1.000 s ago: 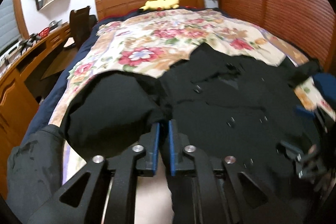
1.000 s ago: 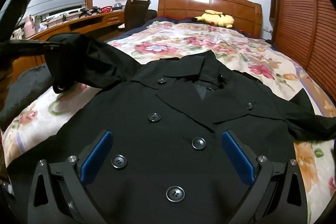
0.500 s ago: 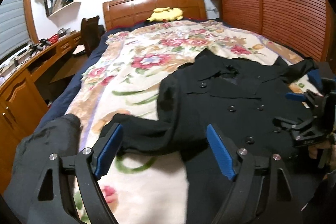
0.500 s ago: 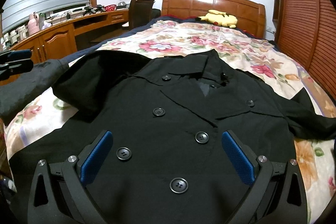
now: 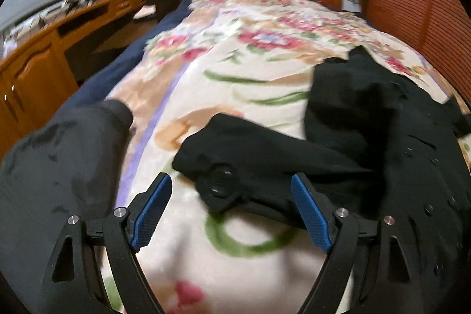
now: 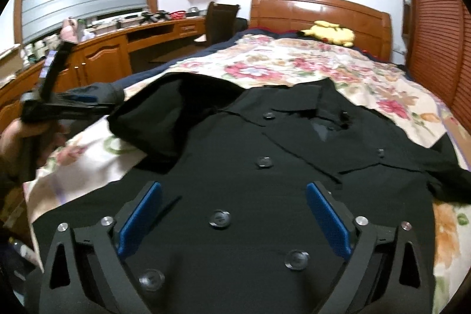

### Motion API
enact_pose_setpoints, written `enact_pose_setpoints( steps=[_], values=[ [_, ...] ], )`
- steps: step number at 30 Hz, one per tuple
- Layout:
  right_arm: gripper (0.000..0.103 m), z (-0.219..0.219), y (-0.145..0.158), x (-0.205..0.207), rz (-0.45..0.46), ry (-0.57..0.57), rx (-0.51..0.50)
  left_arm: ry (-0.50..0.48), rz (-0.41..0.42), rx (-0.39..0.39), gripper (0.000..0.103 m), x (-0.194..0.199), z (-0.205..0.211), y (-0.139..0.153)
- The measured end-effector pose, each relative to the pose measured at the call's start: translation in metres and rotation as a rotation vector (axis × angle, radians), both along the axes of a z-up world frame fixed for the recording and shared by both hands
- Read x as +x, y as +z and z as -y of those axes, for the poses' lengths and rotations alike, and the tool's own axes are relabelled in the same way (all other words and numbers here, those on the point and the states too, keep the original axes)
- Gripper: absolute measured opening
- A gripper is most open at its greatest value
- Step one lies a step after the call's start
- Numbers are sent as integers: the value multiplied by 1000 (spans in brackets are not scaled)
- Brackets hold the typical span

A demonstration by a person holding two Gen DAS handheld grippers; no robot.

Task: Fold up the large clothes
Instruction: 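Carry the gripped sleeve with the left tool across the coat front, then lay the sleeve on the coat front and open the left tool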

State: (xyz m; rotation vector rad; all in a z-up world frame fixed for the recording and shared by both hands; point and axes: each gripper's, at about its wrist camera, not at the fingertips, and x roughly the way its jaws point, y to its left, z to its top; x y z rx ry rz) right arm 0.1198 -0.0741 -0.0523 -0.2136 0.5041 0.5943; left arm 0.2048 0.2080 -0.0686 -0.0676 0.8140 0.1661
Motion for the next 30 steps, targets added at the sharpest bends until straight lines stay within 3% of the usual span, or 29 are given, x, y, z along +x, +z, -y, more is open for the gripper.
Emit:
enact_pose_setpoints(
  steps=[4, 14, 19, 21, 23, 25, 30],
  values=[
    [84, -7, -7, 1, -8, 26, -26, 68, -19, -27, 84, 12, -18, -13],
    [84, -16, -22, 25, -91, 41, -61, 105, -141, -80, 84, 37, -33, -50],
    [84, -24, -32, 36, -152, 50, -91, 99, -154, -87, 83, 38, -31, -52],
    [84, -27, -36, 41, -176, 52, -110, 74, -161, -108, 70, 38, -30, -51],
    [84, -36, -42, 47, -207, 61, -139, 47, -172, -144, 46, 36, -26, -48],
    [84, -42, -48, 50, -233, 65, -165, 41, -171, -99, 33, 35, -19, -39],
    [92, -49, -52, 56, -259, 84, -178, 27, -54, -35, 29, 20, -2, 4]
  ],
)
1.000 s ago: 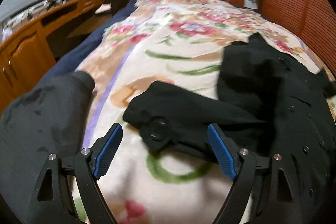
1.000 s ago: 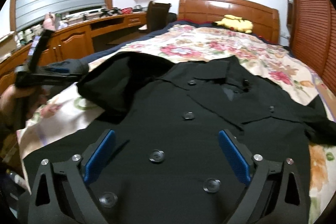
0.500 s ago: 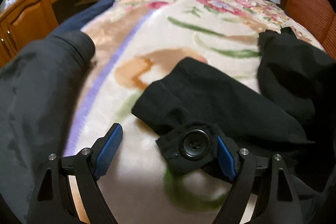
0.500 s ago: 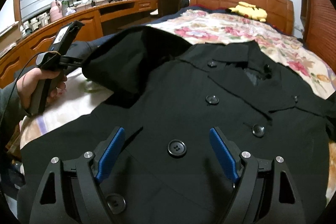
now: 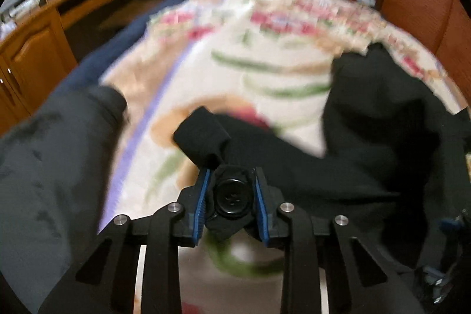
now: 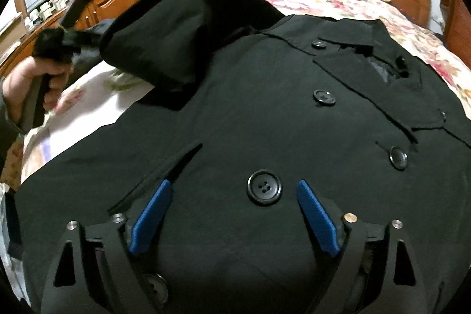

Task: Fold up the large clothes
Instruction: 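Lay the sleeve on the coat front and open the left tool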

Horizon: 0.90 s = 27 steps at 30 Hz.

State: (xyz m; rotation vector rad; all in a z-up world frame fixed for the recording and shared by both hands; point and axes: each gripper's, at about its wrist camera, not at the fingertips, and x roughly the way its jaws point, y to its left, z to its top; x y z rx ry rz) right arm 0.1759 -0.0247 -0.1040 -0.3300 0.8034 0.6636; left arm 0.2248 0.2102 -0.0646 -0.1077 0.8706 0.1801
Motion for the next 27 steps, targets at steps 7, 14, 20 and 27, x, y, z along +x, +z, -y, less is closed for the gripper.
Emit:
enact_pose_setpoints(
  steps=[7, 14, 20, 27],
  values=[
    [94, -3, -2, -2, 3, -6, 2, -56, 175, 71, 29, -25, 37, 76],
    [94, 50, 32, -12, 95, -111, 48, -194, 289, 89, 29, -33, 107, 124],
    [94, 110, 49, -15, 184, -243, 31, -340, 330, 47, 29, -30, 178, 131],
    [94, 157, 55, -22, 213, -342, 38, -462, 310, 11, 30, -34, 232, 111]
  ],
)
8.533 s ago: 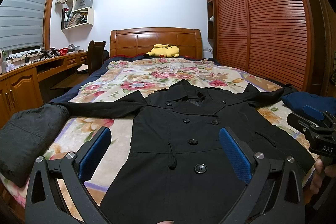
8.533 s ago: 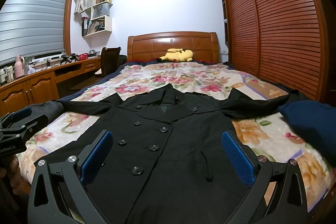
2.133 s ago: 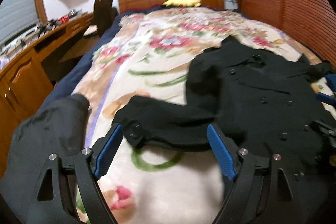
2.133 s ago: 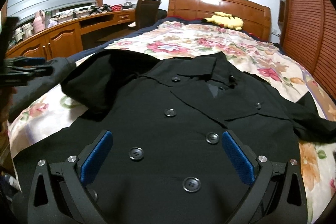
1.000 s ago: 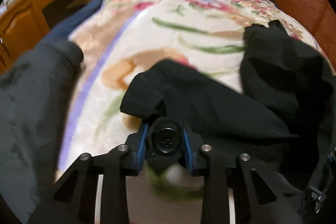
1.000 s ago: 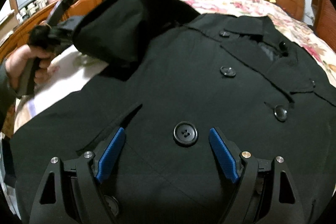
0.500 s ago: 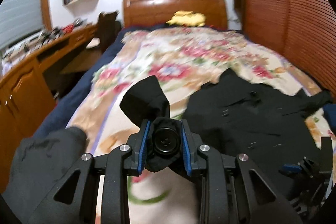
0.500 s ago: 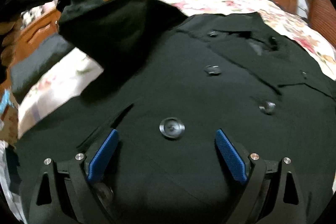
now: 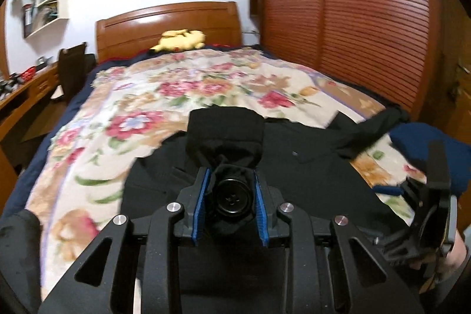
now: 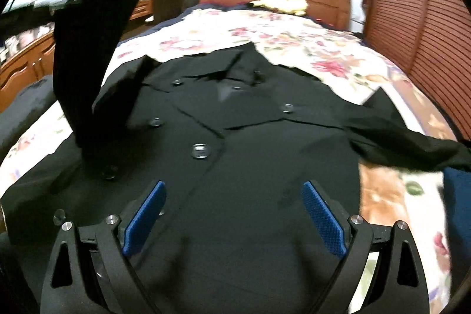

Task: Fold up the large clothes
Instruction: 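Lay the sleeve on the coat front and open the left tool, then reach the right tool to the other sleeve cuff and grasp it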

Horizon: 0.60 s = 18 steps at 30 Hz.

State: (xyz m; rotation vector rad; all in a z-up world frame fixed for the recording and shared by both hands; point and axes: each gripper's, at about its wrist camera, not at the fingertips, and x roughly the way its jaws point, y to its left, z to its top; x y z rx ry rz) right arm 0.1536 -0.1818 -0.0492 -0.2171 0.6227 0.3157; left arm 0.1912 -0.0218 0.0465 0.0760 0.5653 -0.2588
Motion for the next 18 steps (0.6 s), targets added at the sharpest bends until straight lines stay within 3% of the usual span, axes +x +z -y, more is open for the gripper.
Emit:
enact_pose_setpoints(
  steps=[3, 5, 7, 11, 14, 18],
  values=[
    [94, 3, 2, -4, -3, -17, 14, -18, 6, 23, 37, -6, 11, -9],
    [94, 1, 3, 0, -7, -21, 18, -26, 13, 24, 49, -12, 13, -13],
    [94, -3, 7, 1, -12, -18, 20, -37, 17, 0, 51, -21, 12, -17],
    [94, -4, 14, 2, -4, -4, 29, -30, 29, -5, 79, -33, 11, -30],
    [94, -6, 14, 6, 8, 9, 45, -8, 49, 20, 79, -44, 2, -40],
    [94, -6, 13, 10, 16, 17, 67, 28, 28, -7, 79, -53, -16, -56]
  ],
)
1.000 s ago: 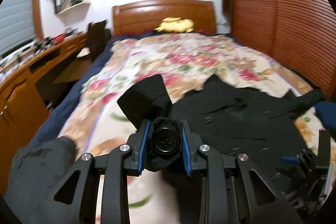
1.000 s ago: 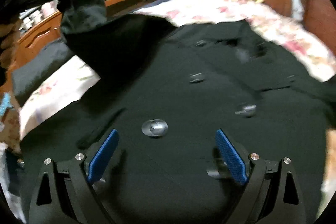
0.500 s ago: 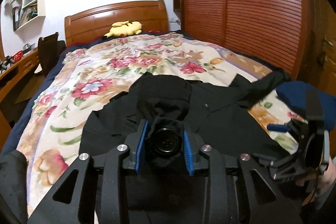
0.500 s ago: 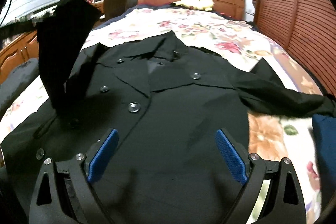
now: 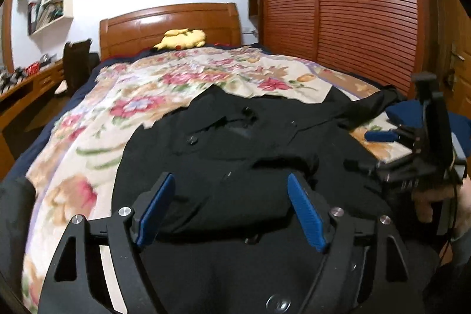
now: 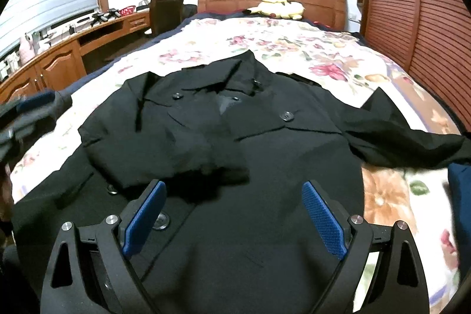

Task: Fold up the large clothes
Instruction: 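Reach the right tool to the other sleeve cuff and grasp it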

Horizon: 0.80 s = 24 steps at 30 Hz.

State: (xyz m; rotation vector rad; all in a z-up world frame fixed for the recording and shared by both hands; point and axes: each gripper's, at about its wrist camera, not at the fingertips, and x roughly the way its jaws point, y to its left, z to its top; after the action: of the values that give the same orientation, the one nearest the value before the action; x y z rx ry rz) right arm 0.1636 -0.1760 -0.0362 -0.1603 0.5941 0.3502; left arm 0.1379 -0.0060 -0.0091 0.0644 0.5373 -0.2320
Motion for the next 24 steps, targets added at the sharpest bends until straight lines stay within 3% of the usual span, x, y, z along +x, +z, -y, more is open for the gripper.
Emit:
enact_pose_setpoints(
  steps=[9, 13, 24],
  values=[
    [94, -8, -5, 14, -21, -4, -6, 68, -80, -56, 79, -2, -30, -38],
    [94, -14, -7, 19, -33, -3, -12, 80, -65, -66, 79, -7, -38, -40],
    [94, -28, -6, 35, -43, 48, -12, 98, -36, 19, 79, -22, -51, -42]
  ],
)
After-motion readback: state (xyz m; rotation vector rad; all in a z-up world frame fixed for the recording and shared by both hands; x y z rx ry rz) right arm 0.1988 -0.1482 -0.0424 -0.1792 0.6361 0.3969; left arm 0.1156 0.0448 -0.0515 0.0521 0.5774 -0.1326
